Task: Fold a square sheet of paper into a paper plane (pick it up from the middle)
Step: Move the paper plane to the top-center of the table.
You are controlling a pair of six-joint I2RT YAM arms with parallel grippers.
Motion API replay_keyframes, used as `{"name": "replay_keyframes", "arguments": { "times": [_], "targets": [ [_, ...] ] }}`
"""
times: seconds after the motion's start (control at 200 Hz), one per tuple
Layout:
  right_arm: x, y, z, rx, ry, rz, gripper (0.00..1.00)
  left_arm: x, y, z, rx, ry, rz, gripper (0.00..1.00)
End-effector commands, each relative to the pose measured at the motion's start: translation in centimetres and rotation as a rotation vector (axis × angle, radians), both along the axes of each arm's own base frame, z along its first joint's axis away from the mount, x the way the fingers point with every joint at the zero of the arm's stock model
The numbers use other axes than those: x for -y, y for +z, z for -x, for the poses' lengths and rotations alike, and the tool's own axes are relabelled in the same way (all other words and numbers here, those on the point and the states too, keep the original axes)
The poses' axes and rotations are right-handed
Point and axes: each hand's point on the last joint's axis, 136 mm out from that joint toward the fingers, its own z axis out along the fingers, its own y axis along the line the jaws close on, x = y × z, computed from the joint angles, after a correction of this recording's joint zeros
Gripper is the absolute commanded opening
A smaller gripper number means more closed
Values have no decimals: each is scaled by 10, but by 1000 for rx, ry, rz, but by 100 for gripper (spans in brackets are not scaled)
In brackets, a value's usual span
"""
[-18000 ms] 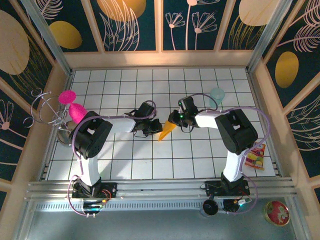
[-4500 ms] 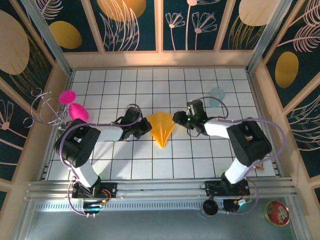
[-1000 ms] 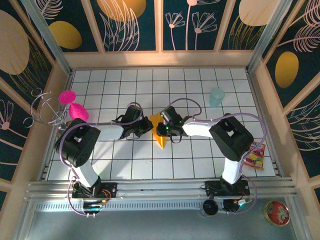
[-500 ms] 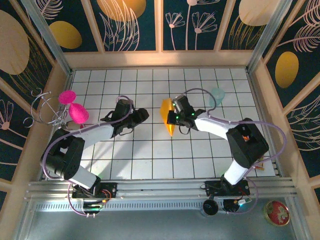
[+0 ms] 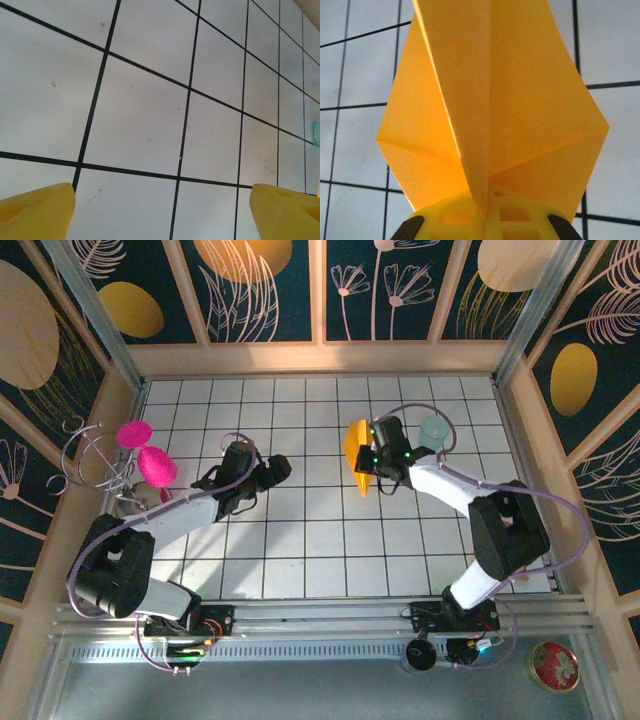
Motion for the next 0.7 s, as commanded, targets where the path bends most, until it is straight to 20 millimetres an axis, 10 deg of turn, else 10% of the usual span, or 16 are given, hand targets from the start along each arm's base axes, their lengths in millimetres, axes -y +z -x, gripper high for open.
{"name": "replay_keyframes", "arguments": {
  "times": [0.0,0.691],
  "targets": [
    [-3,-17,-7,-60,31,32,6,-8,0,0,9,11,-33,90],
    [-23,-81,-112,-150,21,174,16,1,-13,5,-28,-31,-3,92]
  ]
}}
